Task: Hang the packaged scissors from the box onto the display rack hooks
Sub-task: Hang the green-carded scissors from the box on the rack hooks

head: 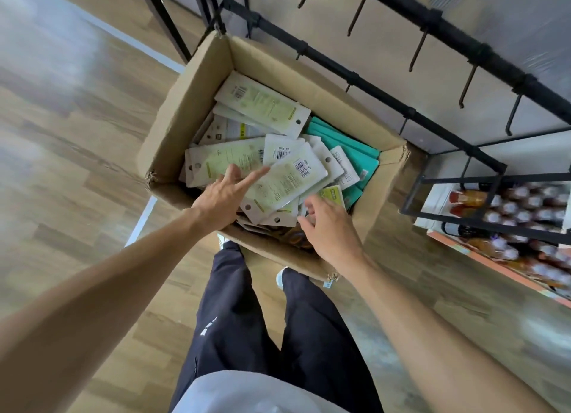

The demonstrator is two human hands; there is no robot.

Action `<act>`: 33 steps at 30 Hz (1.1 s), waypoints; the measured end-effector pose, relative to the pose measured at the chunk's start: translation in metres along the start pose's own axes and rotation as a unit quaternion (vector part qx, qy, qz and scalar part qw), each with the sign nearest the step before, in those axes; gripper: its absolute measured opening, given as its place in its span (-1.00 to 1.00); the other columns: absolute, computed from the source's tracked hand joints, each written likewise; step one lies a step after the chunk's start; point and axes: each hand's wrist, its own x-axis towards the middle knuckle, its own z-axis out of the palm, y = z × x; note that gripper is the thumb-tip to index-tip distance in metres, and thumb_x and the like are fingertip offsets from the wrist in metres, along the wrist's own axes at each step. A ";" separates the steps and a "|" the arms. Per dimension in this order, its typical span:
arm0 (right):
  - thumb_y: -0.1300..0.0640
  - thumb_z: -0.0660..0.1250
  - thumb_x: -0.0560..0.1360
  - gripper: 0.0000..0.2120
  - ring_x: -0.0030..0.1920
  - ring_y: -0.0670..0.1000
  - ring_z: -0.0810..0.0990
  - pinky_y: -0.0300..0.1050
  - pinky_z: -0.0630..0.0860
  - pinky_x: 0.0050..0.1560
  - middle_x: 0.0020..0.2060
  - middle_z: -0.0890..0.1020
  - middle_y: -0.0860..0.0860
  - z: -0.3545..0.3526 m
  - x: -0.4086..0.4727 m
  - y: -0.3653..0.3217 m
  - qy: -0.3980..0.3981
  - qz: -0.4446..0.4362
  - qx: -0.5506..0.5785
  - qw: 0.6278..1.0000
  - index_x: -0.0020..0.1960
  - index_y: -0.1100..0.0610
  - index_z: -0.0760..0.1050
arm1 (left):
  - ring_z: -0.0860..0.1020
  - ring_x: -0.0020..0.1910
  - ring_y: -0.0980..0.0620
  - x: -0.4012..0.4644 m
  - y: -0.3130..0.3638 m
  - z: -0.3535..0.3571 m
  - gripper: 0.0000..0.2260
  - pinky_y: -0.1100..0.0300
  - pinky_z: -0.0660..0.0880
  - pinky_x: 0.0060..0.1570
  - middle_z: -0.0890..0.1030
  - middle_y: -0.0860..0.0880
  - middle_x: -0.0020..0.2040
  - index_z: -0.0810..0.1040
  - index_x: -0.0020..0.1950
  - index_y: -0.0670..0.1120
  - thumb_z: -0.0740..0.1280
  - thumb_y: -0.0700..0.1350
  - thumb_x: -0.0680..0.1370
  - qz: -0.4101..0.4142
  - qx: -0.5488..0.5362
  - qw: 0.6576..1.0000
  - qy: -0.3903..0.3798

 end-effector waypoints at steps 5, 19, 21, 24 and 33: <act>0.07 0.32 0.60 -0.81 0.04 0.01 0.59 -0.10 0.53 0.03 0.08 0.60 0.01 0.011 0.012 0.006 -0.003 0.011 0.018 1.000 0.17 0.12 0.47 | 0.49 0.09 -0.15 0.006 -0.010 -0.005 -0.08 0.07 0.61 -0.05 0.27 -0.16 0.23 0.07 0.58 0.24 0.27 -0.52 0.46 0.097 -0.003 0.995 0.007; 0.19 0.28 0.59 -0.83 0.02 0.04 0.61 0.08 0.58 -0.01 0.09 0.59 -0.01 0.006 0.025 0.023 0.038 -0.027 -0.014 0.999 0.18 0.09 0.47 | 0.51 -0.19 -0.07 -0.046 0.007 -0.098 -0.88 0.14 0.44 -0.25 0.54 -0.06 -0.12 0.65 0.10 -0.14 0.38 -0.16 0.59 0.134 0.000 0.948 0.288; 0.21 0.26 0.59 -0.79 0.08 0.05 0.57 0.09 0.57 0.00 0.13 0.56 -0.01 0.006 0.037 0.018 0.036 -0.028 -0.031 0.998 0.22 0.07 0.45 | 0.54 -0.16 0.00 -0.058 0.011 -0.112 -0.85 0.23 0.44 -0.25 0.54 -0.07 -0.05 0.65 0.04 -0.18 0.37 -0.11 0.61 0.106 -0.072 0.945 0.300; 0.34 0.30 0.52 -0.58 0.23 0.10 0.49 0.04 0.53 0.11 0.26 0.49 0.03 0.009 0.051 0.012 0.020 -0.061 -0.076 0.995 0.35 0.10 0.40 | 0.55 -0.29 0.11 -0.061 0.003 -0.114 -0.80 0.21 0.51 -0.34 0.52 -0.01 -0.20 0.54 -0.07 -0.17 0.29 -0.06 0.64 0.054 -0.172 0.941 0.288; 0.52 0.22 0.45 -0.04 0.60 0.06 -0.25 -0.03 -0.16 0.56 0.60 -0.26 0.02 0.004 0.084 0.006 -0.074 -0.161 -0.267 0.947 0.64 0.04 -0.21 | 0.64 -0.11 -0.07 0.000 -0.029 -0.059 -0.90 0.16 0.56 -0.22 0.66 -0.05 -0.05 0.51 0.09 -0.11 0.31 -0.14 0.59 -0.155 -0.248 0.943 0.161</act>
